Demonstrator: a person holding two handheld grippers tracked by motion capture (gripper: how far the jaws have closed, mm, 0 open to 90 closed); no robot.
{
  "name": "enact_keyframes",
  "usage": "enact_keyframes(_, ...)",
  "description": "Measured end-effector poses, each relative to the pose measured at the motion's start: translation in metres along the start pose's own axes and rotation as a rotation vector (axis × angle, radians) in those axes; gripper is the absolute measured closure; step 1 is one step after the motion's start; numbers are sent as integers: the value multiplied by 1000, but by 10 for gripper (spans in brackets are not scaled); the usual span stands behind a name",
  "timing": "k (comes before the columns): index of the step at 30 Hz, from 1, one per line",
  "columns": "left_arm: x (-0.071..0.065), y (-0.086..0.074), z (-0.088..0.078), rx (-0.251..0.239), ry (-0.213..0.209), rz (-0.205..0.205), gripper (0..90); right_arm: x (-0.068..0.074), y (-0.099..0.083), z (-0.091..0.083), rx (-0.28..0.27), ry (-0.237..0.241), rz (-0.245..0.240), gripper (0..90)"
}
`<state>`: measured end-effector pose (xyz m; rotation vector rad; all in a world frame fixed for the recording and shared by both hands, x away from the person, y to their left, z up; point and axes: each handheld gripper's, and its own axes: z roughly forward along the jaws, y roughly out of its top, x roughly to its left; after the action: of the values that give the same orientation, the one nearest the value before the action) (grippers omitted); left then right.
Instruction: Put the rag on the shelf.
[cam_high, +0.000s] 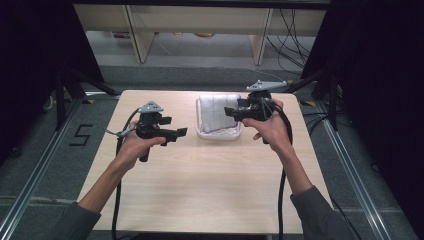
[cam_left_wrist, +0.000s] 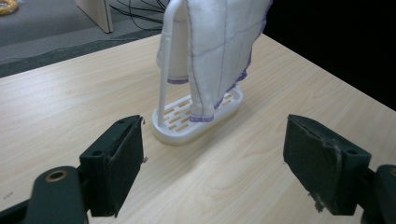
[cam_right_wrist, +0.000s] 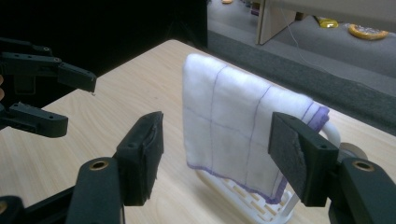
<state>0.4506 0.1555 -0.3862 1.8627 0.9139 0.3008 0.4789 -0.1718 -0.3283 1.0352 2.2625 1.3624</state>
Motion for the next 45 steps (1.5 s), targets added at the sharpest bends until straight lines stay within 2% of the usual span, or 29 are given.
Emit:
enact_keyframes(2,-2,-5,-2,1,-2,5,198,2,-5,-2,6,0,9,364)
enact_keyframes(3,-3,-7,-3,0,-9,9,198,3,-8,-2,-3,-1,-5,364)
enact_keyframes(8,-10,-18,-8,-2,-9,24,198,5,-24,-3,0,11,-12,358)
enact_keyframes(11,-13,-24,-10,-6,-9,37,199,7,-31,-2,5,26,7,356)
enact_keyframes(13,-15,-29,-11,-10,-14,36,198,8,-36,-3,12,14,-2,353)
enact_keyframes(17,-19,-40,-12,8,-9,43,198,11,-49,-3,-1,25,-6,353)
enact_keyframes(18,-20,-43,-11,9,-15,47,198,15,-52,-5,16,26,23,352)
enact_keyframes(19,-21,-47,-9,3,-16,46,198,15,-55,-3,-1,31,8,352)
enact_keyframes(21,-24,-53,-9,37,-15,56,199,15,-61,-2,16,30,-2,354)
enact_keyframes(25,-27,-65,-6,45,-11,48,201,16,-68,2,37,44,-20,357)
enact_keyframes(28,-29,-73,-7,49,-17,49,201,17,-75,6,52,51,-3,354)
enact_keyframes(30,-31,-77,-10,56,-19,45,201,16,-79,7,70,41,-20,353)
enact_keyframes(31,-32,-81,-10,52,-21,47,201,17,-81,8,69,52,-4,352)
enact_keyframes(32,-34,-83,-11,52,-17,51,201,16,-83,7,78,43,-8,352)
enact_keyframes(33,-35,-86,-12,56,-13,50,201,16,-85,9,66,34,-4,351)
enact_keyframes(34,-35,-88,-13,65,-18,54,201,16,-86,7,88,37,8,350)
enact_keyframes(39,-37,-100,-17,70,-30,52,201,16,-93,6,87,34,-11,342)
enact_keyframes(40,-38,-102,-18,76,-29,59,201,18,-95,5,104,25,-3,341)
enact_keyframes(41,-38,-105,-19,79,-28,62,201,18,-97,5,101,39,-2,340)
enact_keyframes(42,-39,-107,-20,82,-28,67,201,19,-99,4,115,26,0,341)
enact_keyframes(43,-40,-110,-21,79,-21,62,201,19,-101,5,108,42,-4,340)
enact_keyframes(44,-39,-112,-22,86,-30,64,202,20,-104,3,110,23,-11,340)
enact_keyframes(45,-40,-115,-23,86,-33,66,202,20,-106,2,124,26,-8,340)
